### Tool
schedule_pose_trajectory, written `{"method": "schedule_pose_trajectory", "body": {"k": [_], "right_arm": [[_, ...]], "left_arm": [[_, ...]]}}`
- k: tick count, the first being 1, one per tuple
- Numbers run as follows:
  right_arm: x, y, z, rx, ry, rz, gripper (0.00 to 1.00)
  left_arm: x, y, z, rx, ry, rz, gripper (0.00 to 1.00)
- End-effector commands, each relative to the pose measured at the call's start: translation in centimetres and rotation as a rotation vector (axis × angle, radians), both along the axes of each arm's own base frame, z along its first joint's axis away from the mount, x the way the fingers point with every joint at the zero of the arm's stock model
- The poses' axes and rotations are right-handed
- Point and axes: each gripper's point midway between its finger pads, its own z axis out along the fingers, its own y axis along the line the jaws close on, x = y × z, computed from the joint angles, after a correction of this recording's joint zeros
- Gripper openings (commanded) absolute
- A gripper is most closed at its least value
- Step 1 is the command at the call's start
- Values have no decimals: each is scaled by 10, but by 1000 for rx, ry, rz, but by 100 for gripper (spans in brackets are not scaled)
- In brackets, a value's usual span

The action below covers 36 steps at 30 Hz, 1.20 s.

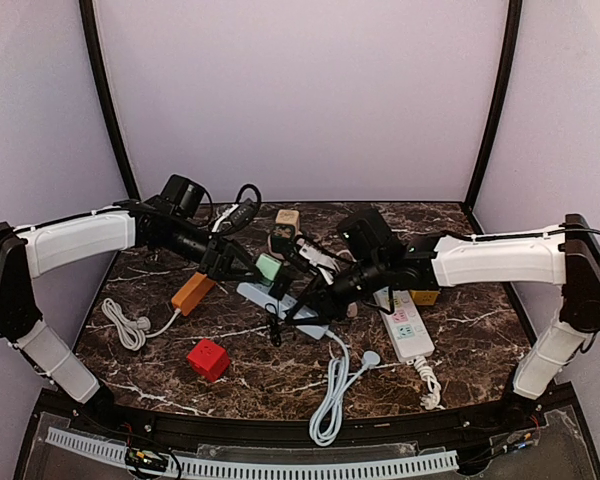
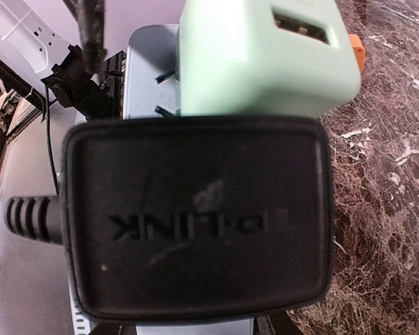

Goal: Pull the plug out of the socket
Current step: Remove the plug from the socket.

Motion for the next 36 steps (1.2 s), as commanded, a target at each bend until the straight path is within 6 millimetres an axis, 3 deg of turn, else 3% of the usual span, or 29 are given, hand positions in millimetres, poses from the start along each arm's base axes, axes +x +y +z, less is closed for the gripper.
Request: {"method": "schedule_pose_trajectory", "body": {"k": [1, 5, 7, 14, 15, 22, 27, 34, 36], "right_arm": [[-4, 16, 18, 60, -17, 51, 0], [-8, 19, 12, 45, -2, 67, 0], [-8, 20, 10, 41, 1, 72, 0], [-9, 19, 6, 29, 8, 70, 0], [-8, 18, 1, 17, 16, 65, 0], [2, 12, -30, -42, 179, -10, 0], [5, 13, -42, -56, 246, -45, 0], [11, 10, -23, -12, 164, -61, 0], [14, 7, -21, -14, 137, -79, 0]], "left_arm": [[-6, -3, 6, -6, -11, -31, 57], [-9, -6, 5, -12, 1, -46, 52], [-11, -8, 4, -14, 2, -52, 45], [-15, -9, 8, -36, 7, -73, 3], [-16, -9, 10, -42, -2, -78, 1], [-24, -7, 27, -112, -73, -98, 1], [-28, -6, 34, -146, -89, -109, 1], [-21, -6, 30, -101, -90, -69, 1], [-7, -3, 23, -46, -116, -1, 1]]}}
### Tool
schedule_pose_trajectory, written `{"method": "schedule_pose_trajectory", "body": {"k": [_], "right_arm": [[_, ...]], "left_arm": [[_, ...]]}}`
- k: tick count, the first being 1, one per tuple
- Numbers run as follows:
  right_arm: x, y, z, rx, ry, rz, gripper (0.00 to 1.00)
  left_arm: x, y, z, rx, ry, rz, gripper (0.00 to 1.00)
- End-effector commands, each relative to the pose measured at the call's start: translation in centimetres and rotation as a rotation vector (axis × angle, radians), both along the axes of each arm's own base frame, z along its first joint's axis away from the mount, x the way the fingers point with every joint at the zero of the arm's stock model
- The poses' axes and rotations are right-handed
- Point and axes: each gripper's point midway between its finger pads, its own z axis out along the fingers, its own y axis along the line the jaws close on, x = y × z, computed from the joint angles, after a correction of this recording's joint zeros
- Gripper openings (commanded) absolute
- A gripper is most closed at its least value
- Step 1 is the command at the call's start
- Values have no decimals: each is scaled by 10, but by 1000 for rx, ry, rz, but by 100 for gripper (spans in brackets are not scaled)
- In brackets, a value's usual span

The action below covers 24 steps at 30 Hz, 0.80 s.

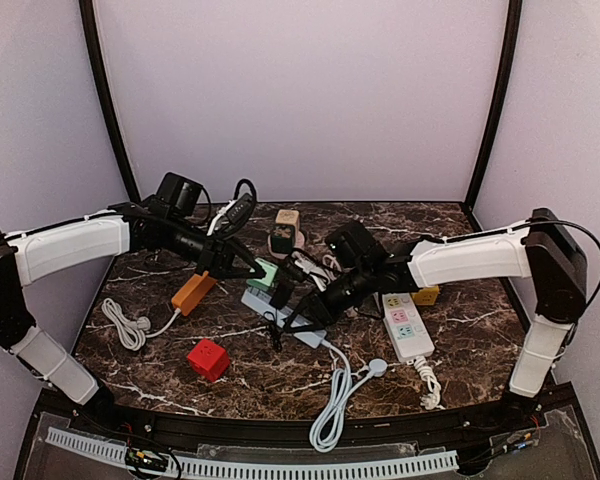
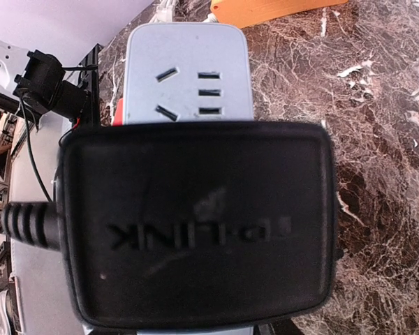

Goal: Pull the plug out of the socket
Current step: Remove the plug from the socket, then place the plug at the center of the board.

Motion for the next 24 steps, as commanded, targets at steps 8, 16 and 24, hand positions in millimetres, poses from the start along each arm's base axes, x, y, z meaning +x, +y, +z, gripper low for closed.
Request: {"method": "schedule_pose_trajectory", "body": {"k": [8, 16, 24], "right_arm": [[44, -30, 33, -42, -261, -285, 0], [50, -31, 58, -42, -460, -373, 0], [51, -27, 61, -15, -478, -384, 0]], "left_arm": [[114, 67, -29, 208, -11, 595, 1], [135, 84, -113, 459, 220, 685, 4], [134, 86, -156, 540, 348, 693, 5]]}}
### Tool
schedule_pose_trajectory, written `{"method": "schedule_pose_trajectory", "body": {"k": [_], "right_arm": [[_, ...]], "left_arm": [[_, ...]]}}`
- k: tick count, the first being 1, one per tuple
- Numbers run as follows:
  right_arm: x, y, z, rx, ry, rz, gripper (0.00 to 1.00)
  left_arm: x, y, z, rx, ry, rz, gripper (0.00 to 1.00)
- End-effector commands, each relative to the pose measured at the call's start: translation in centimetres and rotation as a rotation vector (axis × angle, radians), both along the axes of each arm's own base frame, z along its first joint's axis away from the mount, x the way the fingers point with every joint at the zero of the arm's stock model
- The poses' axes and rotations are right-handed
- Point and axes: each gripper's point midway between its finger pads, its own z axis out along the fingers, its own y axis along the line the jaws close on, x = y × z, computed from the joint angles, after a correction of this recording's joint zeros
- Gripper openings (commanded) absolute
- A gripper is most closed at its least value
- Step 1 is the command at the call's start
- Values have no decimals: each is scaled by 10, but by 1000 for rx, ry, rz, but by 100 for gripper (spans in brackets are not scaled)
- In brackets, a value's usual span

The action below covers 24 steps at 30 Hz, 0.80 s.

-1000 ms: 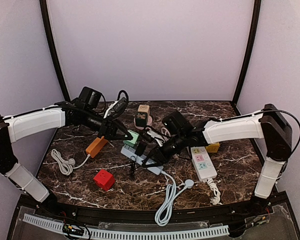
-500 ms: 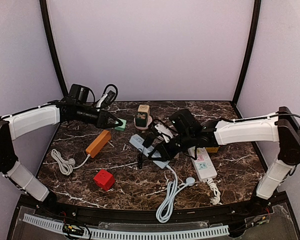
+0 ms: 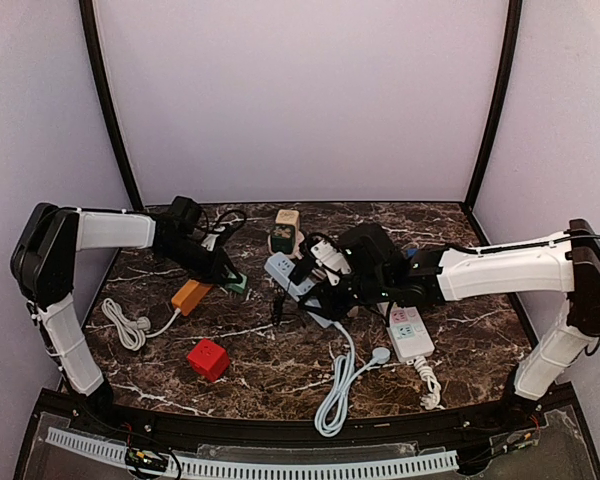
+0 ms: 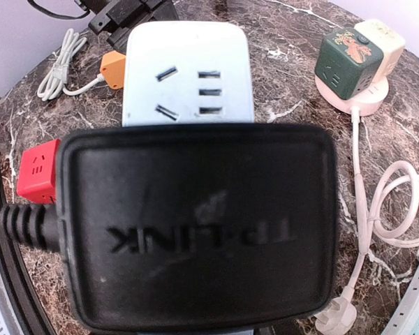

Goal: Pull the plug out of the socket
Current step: Place the plug at the center of the board.

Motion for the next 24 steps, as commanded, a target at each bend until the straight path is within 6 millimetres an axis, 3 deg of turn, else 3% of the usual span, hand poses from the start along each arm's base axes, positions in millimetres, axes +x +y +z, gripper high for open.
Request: {"method": "schedule_pose_trajectory", "body": {"k": [1, 9, 14, 16, 20, 24], "right_arm": [[9, 7, 32, 88, -92, -25, 0], [12, 3, 27, 67, -104, -40, 0], [13, 1, 27, 61, -110, -47, 0], [13, 0, 26, 55, -112, -51, 0], [14, -3, 26, 42, -125, -55, 0], [13, -9, 23, 9, -160, -35, 0]], "left_arm": [[0, 3, 0, 26, 28, 32, 8], [-2, 2, -16, 38, 91, 24, 31], [-2, 3, -18, 48, 95, 27, 61], [-1, 5, -18, 59, 92, 32, 69], [6, 12, -8, 101, 37, 56, 78], [6, 9, 26, 51, -86, 37, 87]]}}
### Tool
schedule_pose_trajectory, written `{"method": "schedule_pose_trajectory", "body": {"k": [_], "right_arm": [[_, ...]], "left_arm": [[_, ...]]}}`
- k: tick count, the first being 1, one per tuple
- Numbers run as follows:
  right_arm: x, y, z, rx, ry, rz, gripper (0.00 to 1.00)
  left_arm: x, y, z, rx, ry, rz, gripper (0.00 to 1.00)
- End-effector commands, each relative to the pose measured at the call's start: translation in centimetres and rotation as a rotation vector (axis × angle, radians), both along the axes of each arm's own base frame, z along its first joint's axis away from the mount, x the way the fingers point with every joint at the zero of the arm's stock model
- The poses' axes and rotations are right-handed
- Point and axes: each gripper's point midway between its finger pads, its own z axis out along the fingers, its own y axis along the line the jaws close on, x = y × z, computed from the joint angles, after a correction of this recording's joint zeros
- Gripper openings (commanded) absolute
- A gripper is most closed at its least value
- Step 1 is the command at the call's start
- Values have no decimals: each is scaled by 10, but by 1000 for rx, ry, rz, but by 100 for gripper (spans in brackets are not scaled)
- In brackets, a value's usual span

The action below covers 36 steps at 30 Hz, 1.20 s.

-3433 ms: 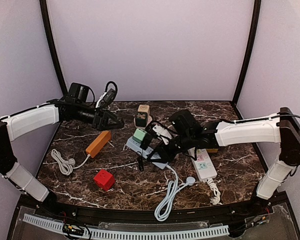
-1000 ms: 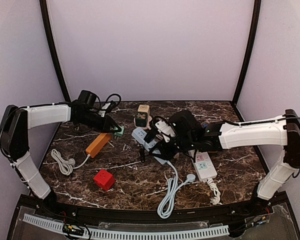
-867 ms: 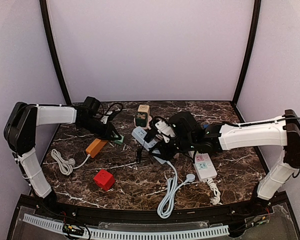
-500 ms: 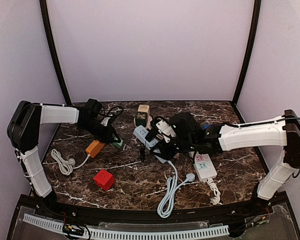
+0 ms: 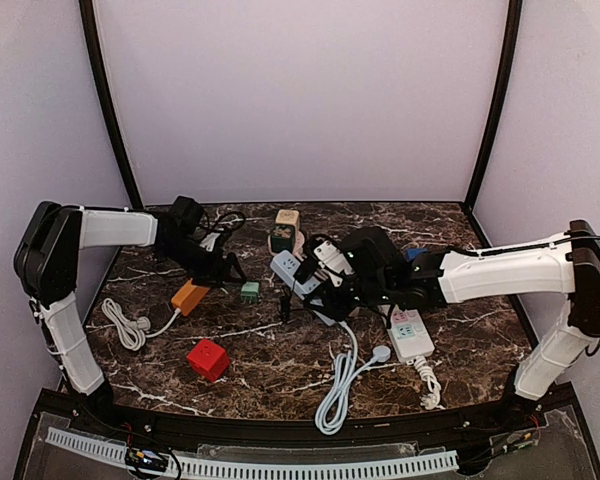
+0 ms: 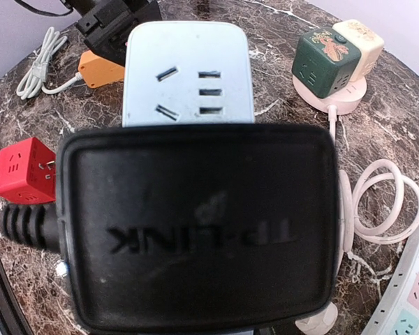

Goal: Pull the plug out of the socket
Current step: Place the plug at the center of the board, then remove the plug from the socket.

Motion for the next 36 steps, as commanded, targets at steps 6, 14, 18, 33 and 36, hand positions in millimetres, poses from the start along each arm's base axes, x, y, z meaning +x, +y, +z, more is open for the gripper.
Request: {"method": "schedule_pose_trajectory", "body": {"k": [6, 14, 18, 33, 36], "right_arm": [[3, -6, 28, -15, -185, 52, 0], [8, -4, 33, -130, -291, 64, 0], [4, 2, 42, -128, -316, 80, 0], [-1, 6, 57, -111, -369, 85, 0], [-2, 7, 57, -107, -368, 91, 0]], "left_arm": [[-28, -51, 127, -327, -292, -199, 88], [-91, -106, 161, -617, -184, -440, 84], [-97, -113, 150, -602, -127, -446, 84], [-96, -117, 121, -499, -64, -434, 69], [-101, -120, 125, -538, -42, -455, 52]]}}
